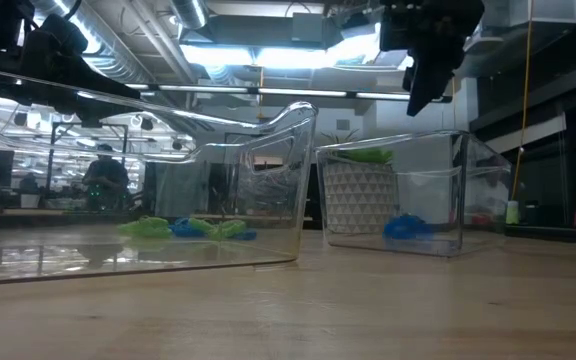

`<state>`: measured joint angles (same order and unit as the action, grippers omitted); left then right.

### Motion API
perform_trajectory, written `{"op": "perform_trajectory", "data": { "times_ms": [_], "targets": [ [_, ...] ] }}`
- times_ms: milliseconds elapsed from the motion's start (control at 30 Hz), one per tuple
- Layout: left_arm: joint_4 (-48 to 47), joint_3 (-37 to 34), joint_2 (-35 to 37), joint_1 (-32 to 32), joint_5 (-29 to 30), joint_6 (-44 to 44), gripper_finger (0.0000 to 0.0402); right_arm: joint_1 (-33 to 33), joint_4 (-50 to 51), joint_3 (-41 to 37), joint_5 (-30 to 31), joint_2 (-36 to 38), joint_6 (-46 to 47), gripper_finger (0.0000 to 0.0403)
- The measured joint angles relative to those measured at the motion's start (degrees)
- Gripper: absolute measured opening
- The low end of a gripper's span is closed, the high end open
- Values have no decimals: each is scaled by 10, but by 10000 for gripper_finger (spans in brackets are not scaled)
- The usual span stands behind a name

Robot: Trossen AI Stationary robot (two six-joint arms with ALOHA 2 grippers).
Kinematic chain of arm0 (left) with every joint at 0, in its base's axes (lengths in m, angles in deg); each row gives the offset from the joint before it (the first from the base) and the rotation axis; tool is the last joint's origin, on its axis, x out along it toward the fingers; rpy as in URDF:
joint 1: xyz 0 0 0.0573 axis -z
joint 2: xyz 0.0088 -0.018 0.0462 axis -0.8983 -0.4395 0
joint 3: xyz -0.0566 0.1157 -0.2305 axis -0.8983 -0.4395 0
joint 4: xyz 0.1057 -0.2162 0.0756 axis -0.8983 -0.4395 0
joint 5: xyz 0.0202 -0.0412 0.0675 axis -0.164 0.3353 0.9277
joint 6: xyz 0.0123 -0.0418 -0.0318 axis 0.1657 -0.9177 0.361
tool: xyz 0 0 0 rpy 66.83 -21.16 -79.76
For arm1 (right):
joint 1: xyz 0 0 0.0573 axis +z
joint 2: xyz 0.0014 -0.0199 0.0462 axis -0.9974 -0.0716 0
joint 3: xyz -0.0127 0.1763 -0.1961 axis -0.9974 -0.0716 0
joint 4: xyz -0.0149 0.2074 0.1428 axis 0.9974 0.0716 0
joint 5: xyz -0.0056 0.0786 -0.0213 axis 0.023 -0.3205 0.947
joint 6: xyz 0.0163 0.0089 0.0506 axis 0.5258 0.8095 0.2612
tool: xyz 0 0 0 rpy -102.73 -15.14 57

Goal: Sort spring keychains
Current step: Put the blue spring keychain into the top transparent bin

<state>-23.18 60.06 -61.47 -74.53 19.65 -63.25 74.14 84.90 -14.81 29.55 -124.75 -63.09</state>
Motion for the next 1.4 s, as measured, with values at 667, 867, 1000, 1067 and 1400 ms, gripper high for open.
{"op": "perform_trajectory", "data": {
  "times_ms": [667,867,1000,1067,1400],
  "targets": [
    [0,0,0,0,0,0,143,0,-76,0,0,0,51,161],
    [0,0,0,0,0,0,143,0,-76,0,0,0,71,161],
    [0,0,0,0,0,0,143,0,-76,0,0,0,101,161],
    [1,0,0,0,0,0,143,0,-78,0,-1,0,153,161],
    [67,-1,0,0,0,-290,143,0,-97,0,9,0,335,161]
  ]
}}
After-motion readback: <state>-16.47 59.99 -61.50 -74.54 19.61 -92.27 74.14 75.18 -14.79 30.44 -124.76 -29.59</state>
